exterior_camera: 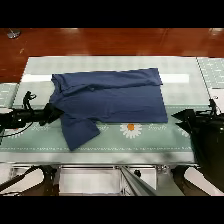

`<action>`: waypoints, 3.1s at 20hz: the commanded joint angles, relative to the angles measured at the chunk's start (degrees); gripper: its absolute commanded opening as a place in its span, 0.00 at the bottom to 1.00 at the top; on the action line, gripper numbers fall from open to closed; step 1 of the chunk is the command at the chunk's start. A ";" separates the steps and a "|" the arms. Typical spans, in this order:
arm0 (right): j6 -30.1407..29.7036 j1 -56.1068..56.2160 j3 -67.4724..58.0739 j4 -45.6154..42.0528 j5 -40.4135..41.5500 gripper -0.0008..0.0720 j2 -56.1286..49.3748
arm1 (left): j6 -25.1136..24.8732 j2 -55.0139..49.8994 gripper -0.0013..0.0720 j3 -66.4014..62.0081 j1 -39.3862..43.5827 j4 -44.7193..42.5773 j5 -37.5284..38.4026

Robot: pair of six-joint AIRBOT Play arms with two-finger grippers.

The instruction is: Fold the shirts.

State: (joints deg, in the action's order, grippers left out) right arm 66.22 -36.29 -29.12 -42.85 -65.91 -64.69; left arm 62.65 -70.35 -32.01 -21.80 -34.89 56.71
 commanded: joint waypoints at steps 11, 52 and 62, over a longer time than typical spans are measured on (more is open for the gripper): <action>5.53 23.63 -18.84 3.08 6.62 0.05 -18.40 | -0.76 0.39 0.05 -5.03 2.05 4.50 2.80; 11.28 23.91 -49.18 -9.60 10.84 0.05 -21.27 | 17.94 -5.18 0.04 -32.50 17.27 -25.90 -30.36; 9.55 23.96 -65.90 -5.53 -8.09 0.05 -39.26 | 21.73 -13.84 0.05 -36.11 15.13 -25.09 -16.41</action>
State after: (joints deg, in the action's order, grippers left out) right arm 76.88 -11.57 -93.01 -46.92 -64.14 -102.63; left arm 88.62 -84.58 -67.77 -4.86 -60.18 29.15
